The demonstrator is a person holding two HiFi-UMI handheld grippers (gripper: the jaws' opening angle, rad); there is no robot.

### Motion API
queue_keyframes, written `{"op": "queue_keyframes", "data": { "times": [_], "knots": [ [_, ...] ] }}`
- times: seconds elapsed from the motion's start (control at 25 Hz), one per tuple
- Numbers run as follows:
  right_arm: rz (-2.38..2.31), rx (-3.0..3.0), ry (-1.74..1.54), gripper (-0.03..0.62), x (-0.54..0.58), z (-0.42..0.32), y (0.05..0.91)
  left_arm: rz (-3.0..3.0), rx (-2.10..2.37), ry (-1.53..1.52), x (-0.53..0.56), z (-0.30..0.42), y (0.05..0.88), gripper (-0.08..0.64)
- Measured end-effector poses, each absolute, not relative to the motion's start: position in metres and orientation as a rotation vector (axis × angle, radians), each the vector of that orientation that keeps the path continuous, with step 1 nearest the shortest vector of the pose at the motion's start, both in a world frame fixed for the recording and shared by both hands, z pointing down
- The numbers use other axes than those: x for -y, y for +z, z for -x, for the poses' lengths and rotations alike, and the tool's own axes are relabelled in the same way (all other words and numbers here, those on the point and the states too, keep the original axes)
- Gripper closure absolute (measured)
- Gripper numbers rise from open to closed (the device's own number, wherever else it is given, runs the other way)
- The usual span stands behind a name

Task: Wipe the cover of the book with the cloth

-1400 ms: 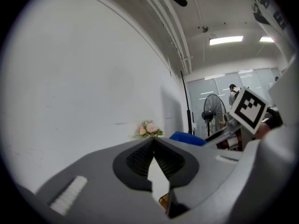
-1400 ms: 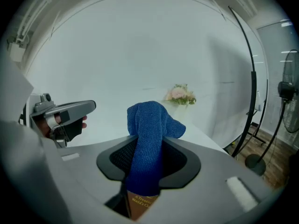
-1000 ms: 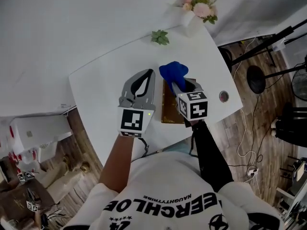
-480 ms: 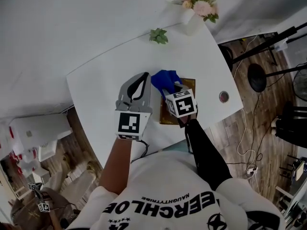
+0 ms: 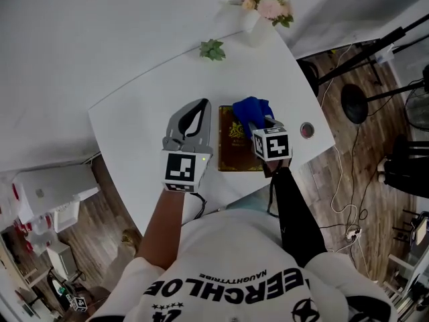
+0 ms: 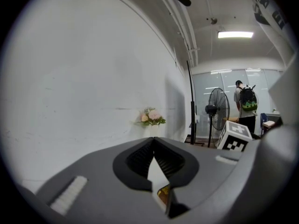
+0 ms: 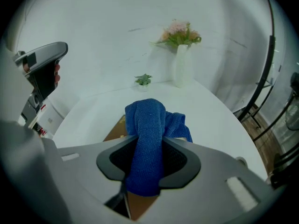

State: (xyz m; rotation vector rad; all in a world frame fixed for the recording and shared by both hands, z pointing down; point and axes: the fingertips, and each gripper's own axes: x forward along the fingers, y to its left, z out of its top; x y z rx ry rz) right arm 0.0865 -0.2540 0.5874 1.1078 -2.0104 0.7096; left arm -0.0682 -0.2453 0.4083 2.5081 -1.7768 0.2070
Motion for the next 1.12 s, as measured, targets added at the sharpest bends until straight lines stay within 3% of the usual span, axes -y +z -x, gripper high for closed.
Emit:
{"op": "queue_keyframes", "data": {
  "times": [0.28,0.56,0.84,1.12],
  "knots": [
    [-1.219,1.947,0.738,0.463,0.259,-0.125,0.585,-2.509,1.78,0.208,0.242,0.066,0.404,0.502],
    [-1.094,2.119,0.626,0.463,0.25,-0.06,0.554,-2.488,1.813,0.211,0.233,0.077,0.401,0.502],
    [-0.8,2.163,0.704,0.462,0.203,0.009,0.588,-2.469,1.834,0.229,0.223,0.084,0.404,0.502],
    [-0.909,2.103,0.714,0.463,0.215,-0.028,0.591,-2.481,1.828,0.224,0.22,0.081,0.402,0.502]
  ]
}}
